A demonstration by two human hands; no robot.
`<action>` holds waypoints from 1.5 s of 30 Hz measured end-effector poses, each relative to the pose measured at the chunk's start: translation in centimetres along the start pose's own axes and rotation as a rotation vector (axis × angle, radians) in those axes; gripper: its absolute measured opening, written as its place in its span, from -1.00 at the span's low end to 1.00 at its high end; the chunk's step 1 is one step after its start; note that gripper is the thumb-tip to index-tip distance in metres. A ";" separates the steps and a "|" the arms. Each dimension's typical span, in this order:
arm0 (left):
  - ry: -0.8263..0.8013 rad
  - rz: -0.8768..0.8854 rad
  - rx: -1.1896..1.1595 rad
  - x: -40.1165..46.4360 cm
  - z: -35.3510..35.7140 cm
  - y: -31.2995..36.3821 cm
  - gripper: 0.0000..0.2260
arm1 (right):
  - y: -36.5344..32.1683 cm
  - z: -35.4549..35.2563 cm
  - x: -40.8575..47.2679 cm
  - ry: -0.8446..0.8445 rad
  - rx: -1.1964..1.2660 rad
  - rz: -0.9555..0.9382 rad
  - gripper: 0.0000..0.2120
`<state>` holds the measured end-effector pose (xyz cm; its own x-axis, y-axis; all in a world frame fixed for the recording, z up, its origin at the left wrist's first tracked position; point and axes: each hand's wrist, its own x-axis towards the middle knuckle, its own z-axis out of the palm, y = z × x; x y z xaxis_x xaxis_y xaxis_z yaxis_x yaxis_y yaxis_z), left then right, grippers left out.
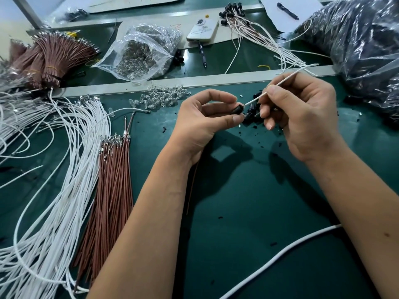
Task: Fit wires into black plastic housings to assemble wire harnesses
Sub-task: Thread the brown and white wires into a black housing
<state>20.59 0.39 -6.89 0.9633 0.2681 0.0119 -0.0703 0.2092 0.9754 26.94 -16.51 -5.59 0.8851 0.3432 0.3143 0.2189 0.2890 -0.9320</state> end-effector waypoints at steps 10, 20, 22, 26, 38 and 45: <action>-0.028 0.012 -0.019 0.0 0.0 -0.1 -0.69 | 0.2 0.0 0.0 -0.028 -0.017 0.048 -0.89; -0.022 0.039 0.055 0.1 0.0 -0.2 -0.69 | 0.5 0.0 0.0 -0.034 -0.083 0.065 -0.88; -0.020 0.047 0.076 0.1 0.0 -0.2 -0.69 | 0.7 0.0 0.0 -0.029 -0.111 0.074 -0.89; 0.005 0.075 0.116 0.1 0.1 -0.3 -0.69 | 1.0 0.1 -0.1 -0.027 -0.172 0.077 -0.88; 0.119 0.239 0.275 0.3 0.6 -0.6 -0.72 | 1.6 0.3 -0.1 0.016 -0.166 0.145 -0.86; 0.128 0.282 0.304 0.4 0.7 -0.6 -0.72 | 1.3 0.1 0.1 -0.010 -0.098 0.209 -0.85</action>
<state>21.16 -0.27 -7.33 0.8762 0.3932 0.2788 -0.2283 -0.1707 0.9585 27.27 -16.05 -6.75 0.9114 0.3954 0.1141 0.0708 0.1225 -0.9899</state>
